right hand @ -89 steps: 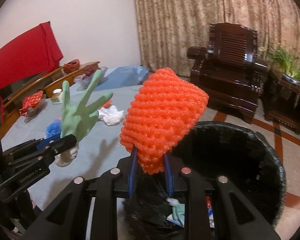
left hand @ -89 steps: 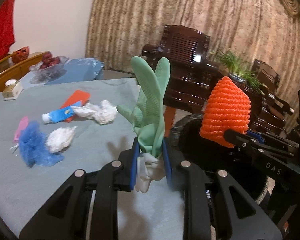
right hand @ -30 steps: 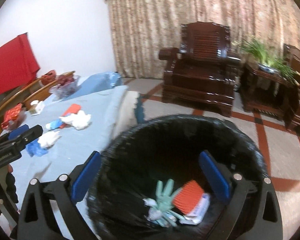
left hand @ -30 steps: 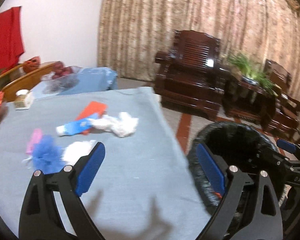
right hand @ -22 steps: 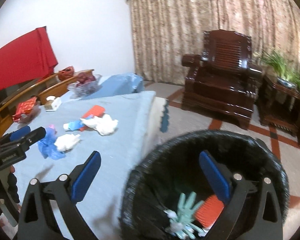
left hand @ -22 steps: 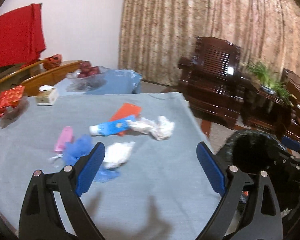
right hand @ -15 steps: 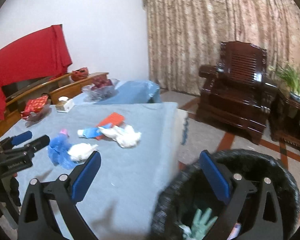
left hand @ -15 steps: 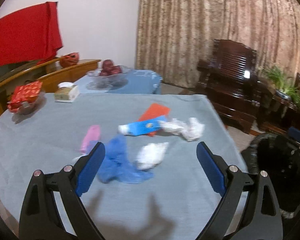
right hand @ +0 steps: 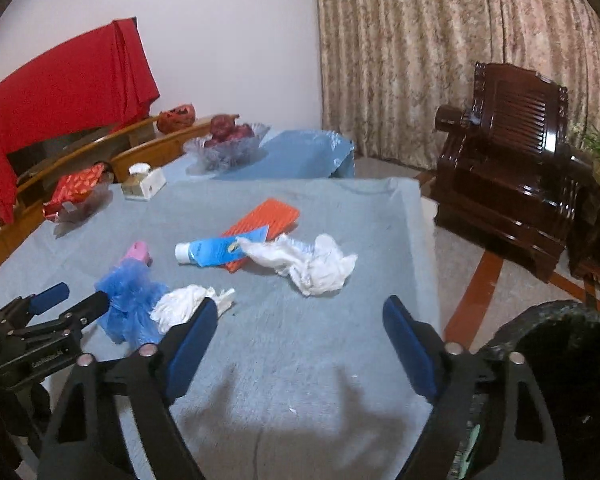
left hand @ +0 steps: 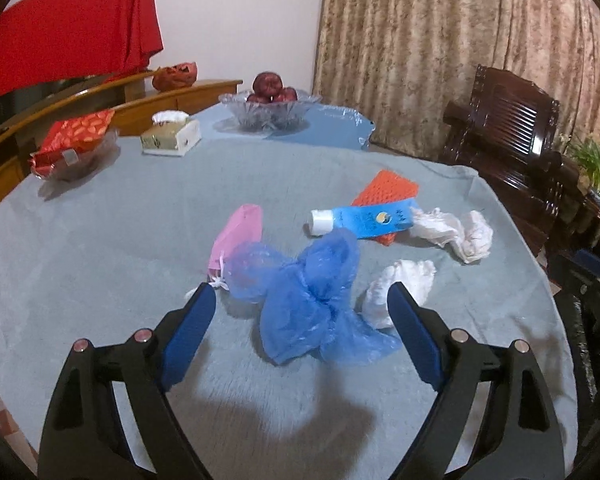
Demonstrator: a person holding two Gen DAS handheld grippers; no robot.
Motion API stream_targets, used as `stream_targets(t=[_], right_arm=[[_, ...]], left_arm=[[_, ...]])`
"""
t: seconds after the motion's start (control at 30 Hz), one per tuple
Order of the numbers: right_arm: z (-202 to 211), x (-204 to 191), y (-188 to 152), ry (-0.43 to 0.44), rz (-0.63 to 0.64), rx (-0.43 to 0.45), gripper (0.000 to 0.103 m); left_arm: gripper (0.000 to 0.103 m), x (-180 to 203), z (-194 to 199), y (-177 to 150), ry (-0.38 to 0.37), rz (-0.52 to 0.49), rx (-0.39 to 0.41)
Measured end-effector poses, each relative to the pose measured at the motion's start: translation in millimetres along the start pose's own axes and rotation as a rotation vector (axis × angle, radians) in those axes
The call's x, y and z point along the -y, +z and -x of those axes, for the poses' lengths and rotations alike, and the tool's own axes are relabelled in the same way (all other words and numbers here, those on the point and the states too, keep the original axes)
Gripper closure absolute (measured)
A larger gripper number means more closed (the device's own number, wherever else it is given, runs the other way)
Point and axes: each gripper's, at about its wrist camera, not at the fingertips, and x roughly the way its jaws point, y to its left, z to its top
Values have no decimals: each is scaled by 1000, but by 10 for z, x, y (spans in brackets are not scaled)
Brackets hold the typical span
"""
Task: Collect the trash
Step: 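Grasp the blue plastic bag with the left gripper while the right gripper grasps a white tissue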
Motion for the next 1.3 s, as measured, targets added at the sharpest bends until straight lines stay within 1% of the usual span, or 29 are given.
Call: stream_targets(t=[0.13, 0.17, 0.23, 0.27, 0.3, 0.37, 0.43, 0.5, 0.67, 0.8, 0.97, 1.0, 1.03, 1.1, 1.3], right_arm=[[-102, 8, -42, 2, -13, -29, 27], [-135, 10, -43, 5, -18, -38, 28], [-190, 10, -41, 14, -22, -54, 31], [-207, 9, -39, 19, -22, -59, 33], [-233, -2, -36, 26, -23, -65, 35], [-281, -41, -36, 42, -21, -77, 37], [-332, -109, -40, 55, -8, -87, 41], [-373, -176, -44, 66, 1, -92, 41], [-490, -406, -54, 102, 27, -105, 41], [-588, -552, -37, 122, 34, -112, 41], [-741, -721, -34, 132, 44, -137, 41], [-761, -743, -33, 133, 45, -139, 39], [-784, -770, -30, 135, 47, -142, 35], [-848, -844, -27, 133, 62, -153, 31], [-991, -928, -62, 136, 74, -194, 31]], left_arm=[[21, 17, -159, -9, 1, 1, -20], [25, 14, -210, -4, -2, 2, -29], [34, 15, -295, -3, -9, 4, -48], [41, 12, -352, -12, -20, 6, -64], [52, 7, -387, -20, -25, 6, -75], [62, 0, -438, -42, -40, 8, -94], [67, -8, -424, -53, -42, 16, -88], [72, -30, -381, -48, -44, 20, -78], [74, -99, -192, -31, -46, 14, -33], [74, -218, -44, -21, -26, 14, -4], [74, -368, -31, -39, 2, 13, -5], [74, -392, -37, -45, 7, 15, -6], [74, -414, -38, -47, 9, 21, -7], [74, -462, -36, -54, 17, 33, -7], [74, -541, -9, -60, 24, 41, -4]])
